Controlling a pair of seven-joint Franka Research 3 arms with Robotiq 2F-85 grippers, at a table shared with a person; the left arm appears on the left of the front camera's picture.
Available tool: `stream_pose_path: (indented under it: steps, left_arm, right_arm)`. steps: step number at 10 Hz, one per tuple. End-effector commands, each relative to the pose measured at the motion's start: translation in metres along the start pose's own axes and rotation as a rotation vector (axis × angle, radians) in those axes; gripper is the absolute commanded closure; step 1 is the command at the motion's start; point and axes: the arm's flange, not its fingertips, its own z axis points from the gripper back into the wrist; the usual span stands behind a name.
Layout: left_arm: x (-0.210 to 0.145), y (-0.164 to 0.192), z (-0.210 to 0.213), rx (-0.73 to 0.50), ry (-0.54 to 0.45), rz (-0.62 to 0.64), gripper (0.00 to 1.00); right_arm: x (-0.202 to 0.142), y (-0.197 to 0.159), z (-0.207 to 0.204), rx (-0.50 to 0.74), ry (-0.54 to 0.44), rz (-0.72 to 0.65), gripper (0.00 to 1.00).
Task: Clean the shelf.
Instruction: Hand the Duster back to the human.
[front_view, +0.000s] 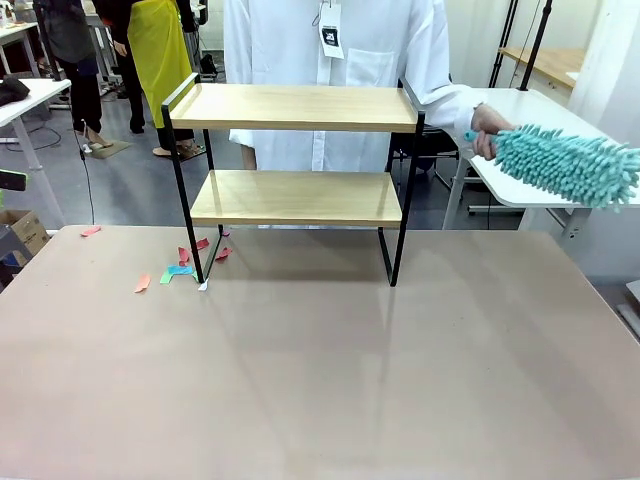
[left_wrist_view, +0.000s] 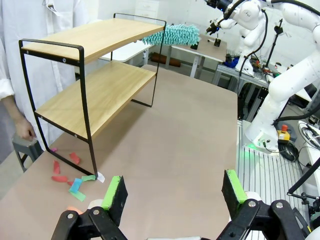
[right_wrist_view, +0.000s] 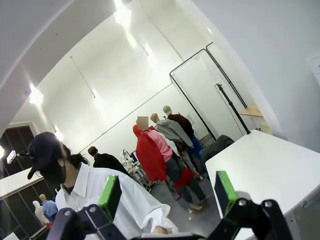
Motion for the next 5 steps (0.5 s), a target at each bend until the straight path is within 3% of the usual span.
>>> stream_pose_path:
  steps: [1,5]
  left_arm:
    - [0.0020,0.0003,-0.0006,-0.004,-0.022,-0.006,0.00]
    - [0.0020,0.0003,-0.0006,-0.004,-0.022,-0.006,0.00]
  right_arm:
    - [0.0003,0.0013,0.0015,-0.008,0.001,0.004,0.00]
    - [0.0003,0.0013,0.0015,-0.008,0.001,0.004,0.00]
